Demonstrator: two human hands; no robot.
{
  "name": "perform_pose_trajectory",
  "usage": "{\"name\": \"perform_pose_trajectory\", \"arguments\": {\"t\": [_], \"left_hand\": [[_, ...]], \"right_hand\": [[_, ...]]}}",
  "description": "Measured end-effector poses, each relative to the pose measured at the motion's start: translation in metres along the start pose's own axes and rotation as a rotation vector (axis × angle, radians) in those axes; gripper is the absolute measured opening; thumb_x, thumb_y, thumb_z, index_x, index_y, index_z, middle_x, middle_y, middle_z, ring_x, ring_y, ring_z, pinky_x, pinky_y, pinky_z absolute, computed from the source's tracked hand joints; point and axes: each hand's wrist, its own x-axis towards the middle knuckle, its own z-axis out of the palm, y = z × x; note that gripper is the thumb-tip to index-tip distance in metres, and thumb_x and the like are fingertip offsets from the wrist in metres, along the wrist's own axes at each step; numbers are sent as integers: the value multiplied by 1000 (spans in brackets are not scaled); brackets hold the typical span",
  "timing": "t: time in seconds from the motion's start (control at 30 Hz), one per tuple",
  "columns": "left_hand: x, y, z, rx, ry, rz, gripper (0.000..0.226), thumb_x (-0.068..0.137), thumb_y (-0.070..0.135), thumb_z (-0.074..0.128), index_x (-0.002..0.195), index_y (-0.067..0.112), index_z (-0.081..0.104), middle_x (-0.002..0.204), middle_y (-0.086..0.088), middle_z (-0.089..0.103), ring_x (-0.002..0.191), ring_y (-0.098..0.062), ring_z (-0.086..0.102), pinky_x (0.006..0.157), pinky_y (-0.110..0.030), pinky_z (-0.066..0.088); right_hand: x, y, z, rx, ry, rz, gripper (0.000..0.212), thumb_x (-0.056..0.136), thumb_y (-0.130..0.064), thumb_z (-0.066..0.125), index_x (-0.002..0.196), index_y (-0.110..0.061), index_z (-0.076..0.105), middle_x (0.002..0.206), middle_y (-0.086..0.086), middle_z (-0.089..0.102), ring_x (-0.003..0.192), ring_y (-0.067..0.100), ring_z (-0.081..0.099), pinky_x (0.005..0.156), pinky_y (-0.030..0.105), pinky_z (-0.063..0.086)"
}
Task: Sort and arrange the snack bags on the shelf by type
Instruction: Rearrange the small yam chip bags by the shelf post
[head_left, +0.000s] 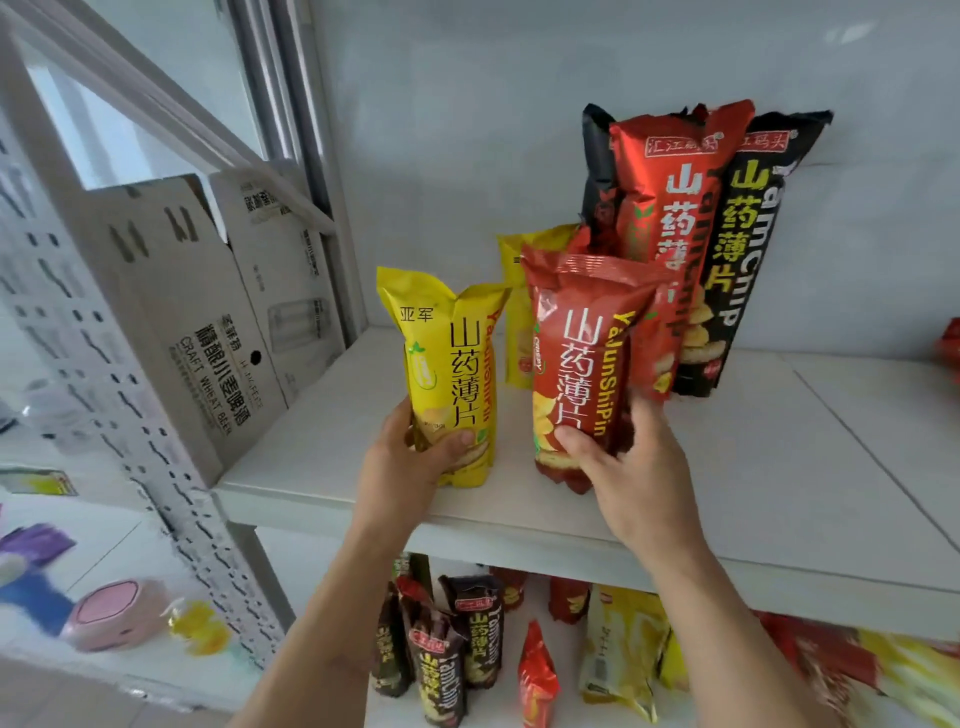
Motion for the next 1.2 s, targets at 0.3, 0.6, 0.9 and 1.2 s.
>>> {"name": "perform_pose_trajectory", "arguments": {"t": [0.3,0.6,0.9,1.2], "left_hand": [[6,-3,-81,66,123,-19,43,79,29,83,118,30,64,98,12,74,81,7,67,63,-9,49],[20,-19,-138,127,242,-31,49,75,41,84,120,32,65,105,12,74,95,-3,69,83,-30,55],[42,-28,-146,212,343,-30,61,79,39,82,133,30,57,113,12,71,103,-7,67,89,-36,57],[43,-36,-133,302,469,-13,90,74,63,75,149,32,36,143,6,55,132,-17,52,106,-48,47]], "right_hand": [[9,-21,87,123,-185,-39,47,85,-38,73,125,-39,48,114,-24,59,104,-3,62,87,28,57],[41,-37,176,230,-414,-5,60,90,-32,69,143,-30,40,117,-19,62,97,-16,58,81,6,47],[81,-39,234,314,-613,-6,66,92,-28,66,147,-37,33,134,-13,60,121,6,58,107,42,45],[76,-44,220,286,-592,92,85,90,-40,67,156,-23,16,157,-2,34,143,13,35,116,36,32]]}}
